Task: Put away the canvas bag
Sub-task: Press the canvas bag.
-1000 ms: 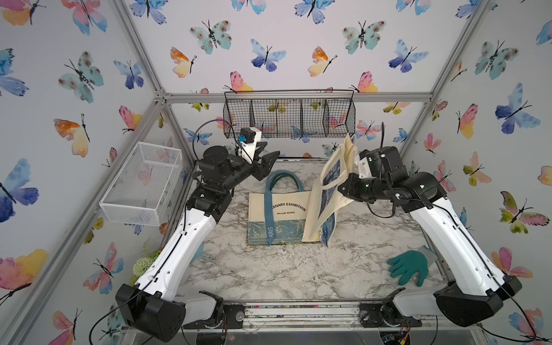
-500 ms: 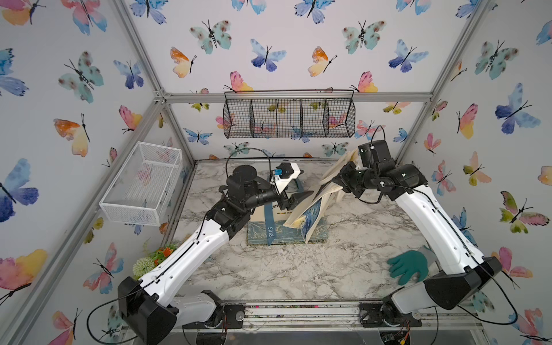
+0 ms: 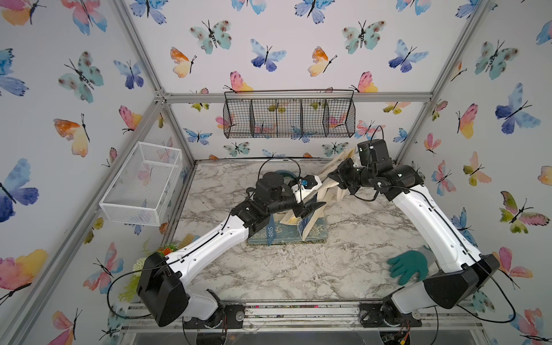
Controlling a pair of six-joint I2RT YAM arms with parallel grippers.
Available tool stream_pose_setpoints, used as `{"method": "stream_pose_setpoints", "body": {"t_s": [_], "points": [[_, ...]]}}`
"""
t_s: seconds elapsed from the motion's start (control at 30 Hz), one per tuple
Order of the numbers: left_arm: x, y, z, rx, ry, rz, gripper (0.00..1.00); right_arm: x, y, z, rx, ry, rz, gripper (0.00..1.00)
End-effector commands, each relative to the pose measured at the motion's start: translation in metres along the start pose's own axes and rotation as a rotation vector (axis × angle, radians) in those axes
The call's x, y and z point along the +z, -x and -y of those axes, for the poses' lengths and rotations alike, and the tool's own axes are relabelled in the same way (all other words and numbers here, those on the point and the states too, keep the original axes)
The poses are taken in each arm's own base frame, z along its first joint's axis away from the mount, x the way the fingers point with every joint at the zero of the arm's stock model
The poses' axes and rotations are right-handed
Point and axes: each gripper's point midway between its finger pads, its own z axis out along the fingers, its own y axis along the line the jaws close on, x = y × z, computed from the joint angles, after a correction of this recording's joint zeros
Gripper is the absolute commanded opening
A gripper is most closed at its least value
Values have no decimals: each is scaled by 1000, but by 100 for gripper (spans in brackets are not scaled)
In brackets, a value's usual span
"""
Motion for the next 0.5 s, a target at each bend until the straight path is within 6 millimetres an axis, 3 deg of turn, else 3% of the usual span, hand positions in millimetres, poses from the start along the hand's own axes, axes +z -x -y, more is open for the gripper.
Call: {"method": "stream_pose_setpoints", "body": {"t_s": [0.0,0.17,0.33,0.37,0.47], "points": [[11,-35,-32,-48,203,-112,75,-16,3,-30,-19,118,11,1],[20,-54,-45,-81,290,-172,70,-18,5,-31,-22,132,12,1],[20,-51,-38,-94,257,-173,17,-21,8,-29,-22,140,27,1],[19,-51,-37,-95,254,-177,12,-21,9,-29,-26,140,28,3],[17,-51,-35,-94,241,-194,2,-21,9,-29,-49,149,18,28]]}}
